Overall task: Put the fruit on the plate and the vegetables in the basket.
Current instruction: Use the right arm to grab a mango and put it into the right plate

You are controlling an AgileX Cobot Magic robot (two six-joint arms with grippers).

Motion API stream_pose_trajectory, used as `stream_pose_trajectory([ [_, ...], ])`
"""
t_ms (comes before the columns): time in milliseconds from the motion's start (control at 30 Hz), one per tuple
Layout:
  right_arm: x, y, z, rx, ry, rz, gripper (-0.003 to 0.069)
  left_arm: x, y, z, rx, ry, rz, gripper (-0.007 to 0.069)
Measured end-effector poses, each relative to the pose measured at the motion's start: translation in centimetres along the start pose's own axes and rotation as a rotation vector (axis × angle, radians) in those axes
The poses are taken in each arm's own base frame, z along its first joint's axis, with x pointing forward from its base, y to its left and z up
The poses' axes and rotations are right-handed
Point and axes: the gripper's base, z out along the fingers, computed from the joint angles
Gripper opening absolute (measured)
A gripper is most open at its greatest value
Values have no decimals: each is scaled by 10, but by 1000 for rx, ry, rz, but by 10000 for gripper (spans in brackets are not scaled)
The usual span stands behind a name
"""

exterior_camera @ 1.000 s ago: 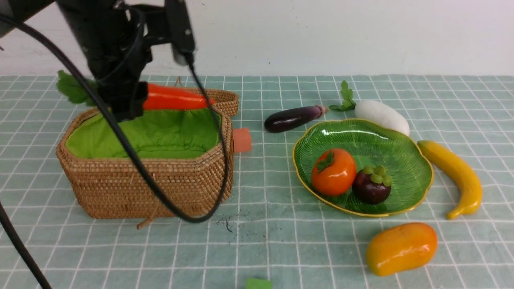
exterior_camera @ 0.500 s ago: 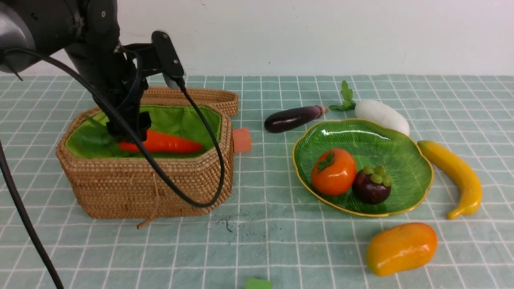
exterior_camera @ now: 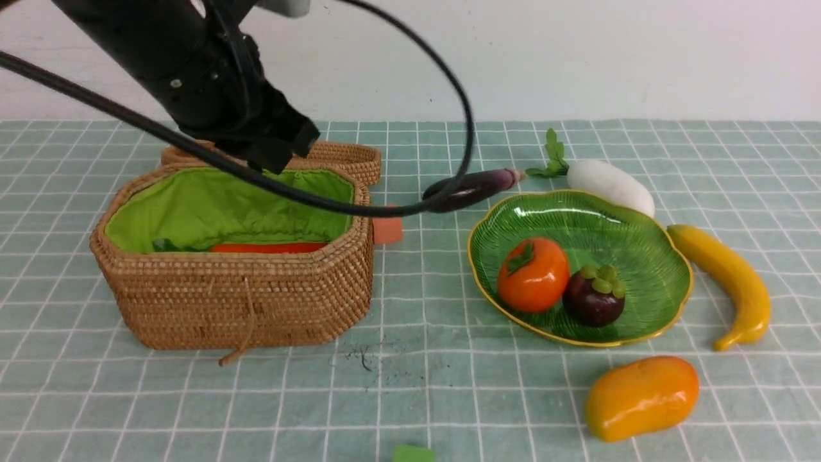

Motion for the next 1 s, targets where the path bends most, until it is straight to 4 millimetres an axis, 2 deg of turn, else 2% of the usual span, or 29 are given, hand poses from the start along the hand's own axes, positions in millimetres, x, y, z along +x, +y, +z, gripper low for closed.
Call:
stream_pose_trajectory([
  [67,-4,-4,15,-7,55,12,108,13,-17,-19,27,-24,-8,-13],
  [100,-5,-4,17,-6,61,13,108,15,-20,-21,31,-27,-4,-13],
  [167,-8,-10,34,-7,121,63,108,42,-33,-38,51,-71,-21,-13],
  [200,-9,-10,35,-6,124,68,108,42,-34,-38,53,-79,-18,-13],
  [233,-11,-15,48,1,168,113,109,64,-40,-46,70,-122,-36,-13],
  [267,-12,-17,53,6,183,133,111,79,-44,-50,84,-158,-45,-13],
  [300,-12,-19,60,15,205,152,111,90,-46,-52,95,-196,-50,-13],
  [400,-13,-31,89,52,306,247,113,141,-54,-58,132,-300,-29,-13],
  [433,-13,-31,91,55,313,254,113,144,-53,-58,133,-306,-28,-13],
  [467,-12,-37,110,73,373,311,115,167,-55,-59,154,-360,-20,-13],
  [500,-11,-39,121,82,403,333,115,179,-56,-58,165,-390,-19,-13],
  [567,-10,-38,133,89,428,346,116,191,-56,-58,174,-424,-18,-13],
  [633,-5,-33,162,118,492,367,124,210,-55,-56,179,-490,-24,-13],
  [767,1,-32,196,218,515,464,194,218,-53,-61,185,-578,-31,-13],
  [833,2,-36,203,252,510,494,230,218,-53,-63,186,-593,-32,-13],
  [867,5,-44,212,315,506,538,314,217,-53,-64,186,-613,-33,-13],
  [1000,8,-55,231,364,472,614,526,217,-53,-64,190,-615,-37,-13],
])
